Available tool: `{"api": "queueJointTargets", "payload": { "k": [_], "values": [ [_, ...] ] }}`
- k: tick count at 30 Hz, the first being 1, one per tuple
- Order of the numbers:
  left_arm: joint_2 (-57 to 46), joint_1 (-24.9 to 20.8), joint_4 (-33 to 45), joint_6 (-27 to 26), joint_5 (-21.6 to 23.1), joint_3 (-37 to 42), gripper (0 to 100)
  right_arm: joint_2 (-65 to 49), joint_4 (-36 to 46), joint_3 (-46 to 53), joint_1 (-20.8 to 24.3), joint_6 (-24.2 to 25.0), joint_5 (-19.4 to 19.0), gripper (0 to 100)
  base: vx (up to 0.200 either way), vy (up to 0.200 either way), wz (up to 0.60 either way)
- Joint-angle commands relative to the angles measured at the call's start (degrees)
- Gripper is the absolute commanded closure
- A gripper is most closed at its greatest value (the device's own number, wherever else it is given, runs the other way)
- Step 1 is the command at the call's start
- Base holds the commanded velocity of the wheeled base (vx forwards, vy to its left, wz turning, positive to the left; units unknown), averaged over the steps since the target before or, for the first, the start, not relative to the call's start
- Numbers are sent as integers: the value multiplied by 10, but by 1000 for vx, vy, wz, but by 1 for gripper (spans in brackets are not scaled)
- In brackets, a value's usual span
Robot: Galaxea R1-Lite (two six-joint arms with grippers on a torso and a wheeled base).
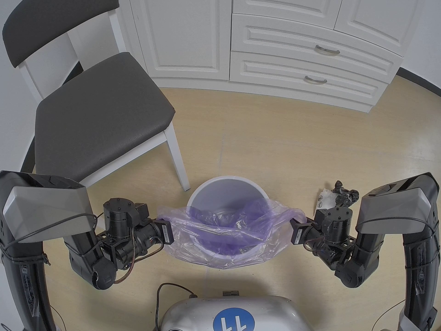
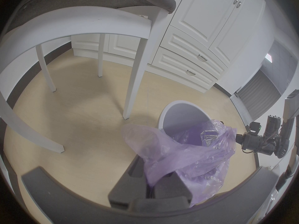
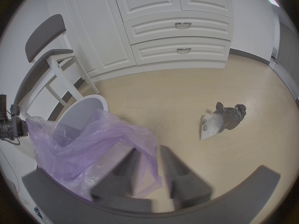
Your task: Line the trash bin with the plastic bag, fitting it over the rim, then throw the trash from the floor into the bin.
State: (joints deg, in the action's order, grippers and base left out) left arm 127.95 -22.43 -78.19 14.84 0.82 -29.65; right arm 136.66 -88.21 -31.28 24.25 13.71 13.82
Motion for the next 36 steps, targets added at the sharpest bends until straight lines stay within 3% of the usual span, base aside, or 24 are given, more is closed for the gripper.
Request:
{"api": "queueJointTargets", "payload": {
  "k": [1,8,15,18,20,21,22,23,36],
  "values": [
    [-2,-1,0,0,0,1,100,-23,1,22,-1,-2,-6,0,0,0,0],
    [0,-1,-6,0,0,2,100,-99,2,97,-14,-12,-65,0,0,0,0],
    [1,2,-12,0,0,3,100,-145,-1,172,-73,-58,-177,0,0,0,0],
    [1,2,-12,0,0,2,100,-154,-18,193,-95,-59,-234,0,0,0,0],
    [1,2,-12,0,0,2,100,-155,-18,199,-99,-58,-246,0,0,0,0],
    [1,2,-12,0,0,2,100,-156,-18,213,-113,-63,-276,0,0,0,0],
    [2,2,-12,0,0,2,100,-156,-18,213,-113,-63,-276,0,0,0,0],
    [3,2,-12,0,0,1,100,-162,-18,220,-130,-100,-282,0,0,0,0],
    [4,1,-12,0,0,3,100,-248,-18,256,-125,-149,-274,0,0,0,0]
  ]
}}
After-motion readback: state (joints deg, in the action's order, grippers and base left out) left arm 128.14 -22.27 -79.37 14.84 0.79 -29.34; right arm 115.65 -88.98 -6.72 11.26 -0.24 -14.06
